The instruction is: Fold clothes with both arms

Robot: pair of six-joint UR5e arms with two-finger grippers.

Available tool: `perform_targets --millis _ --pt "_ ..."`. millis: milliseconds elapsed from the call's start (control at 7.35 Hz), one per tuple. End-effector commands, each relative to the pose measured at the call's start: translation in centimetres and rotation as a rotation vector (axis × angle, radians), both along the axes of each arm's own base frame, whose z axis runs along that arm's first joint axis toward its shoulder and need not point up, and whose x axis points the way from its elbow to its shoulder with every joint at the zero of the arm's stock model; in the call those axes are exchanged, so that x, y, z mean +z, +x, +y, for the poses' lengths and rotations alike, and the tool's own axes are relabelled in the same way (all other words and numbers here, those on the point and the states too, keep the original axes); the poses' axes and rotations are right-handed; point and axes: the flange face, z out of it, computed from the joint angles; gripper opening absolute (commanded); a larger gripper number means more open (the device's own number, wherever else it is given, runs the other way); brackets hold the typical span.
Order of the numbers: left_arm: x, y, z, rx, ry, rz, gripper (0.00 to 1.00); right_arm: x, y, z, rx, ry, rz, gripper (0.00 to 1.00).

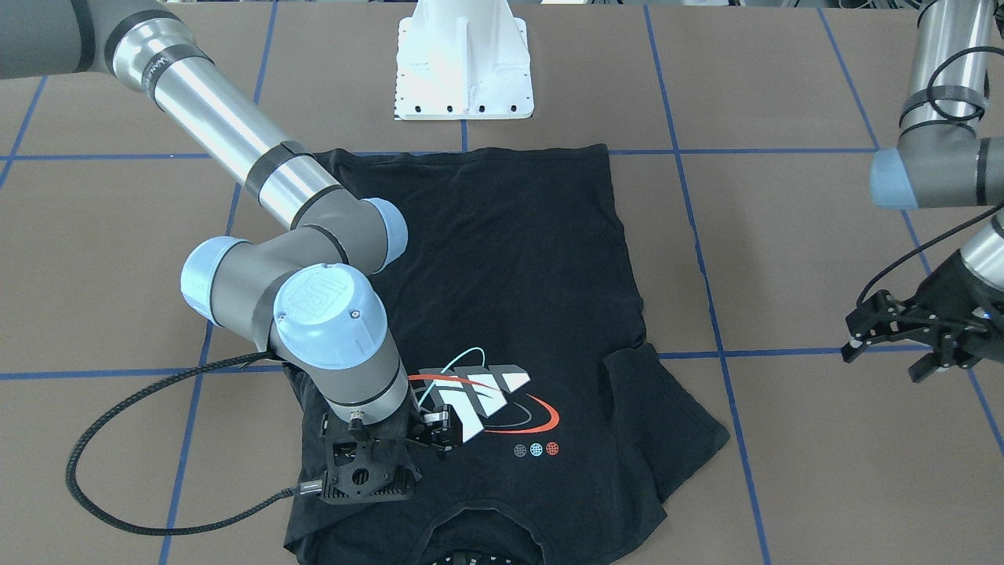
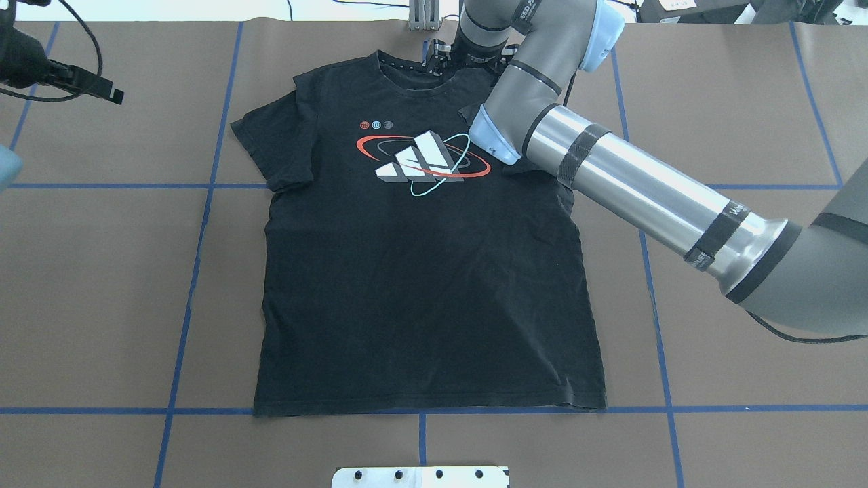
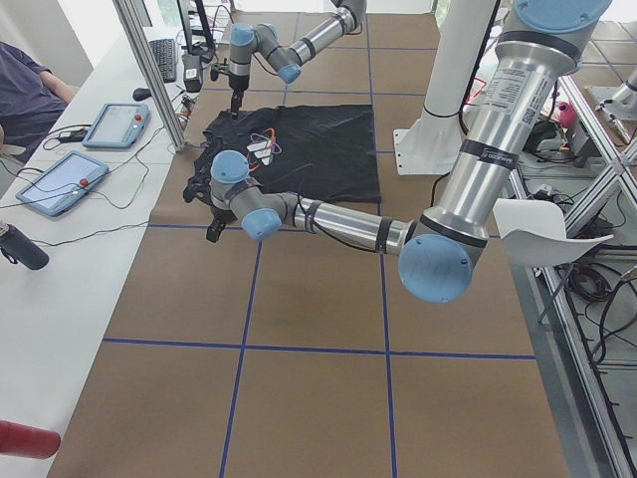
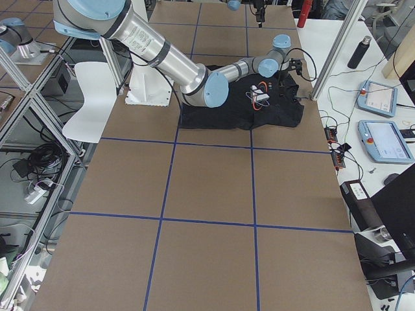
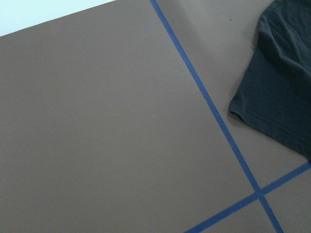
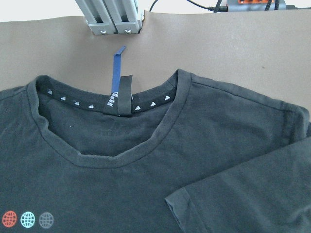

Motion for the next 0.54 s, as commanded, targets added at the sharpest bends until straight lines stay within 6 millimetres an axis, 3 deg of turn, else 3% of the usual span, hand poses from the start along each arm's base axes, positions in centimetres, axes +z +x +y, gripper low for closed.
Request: perform_targets --millis 0,272,408 --pt "-1.4 7.5 -1.8 -0.091 -0.053 0.012 1.00 5.5 6.1 1.0 -0.083 0.068 0.023 0.99" --pt "-2.0 13.3 -2.2 -0.076 -0.039 -0.027 1.00 12.5 14.0 2.0 -0.142 0.118 0.030 0.99" --pt "-2.4 15.4 -3.0 -0.071 -0.036 -0.035 1.00 14.8 15.8 2.5 -0.158 0.141 0.046 0.99"
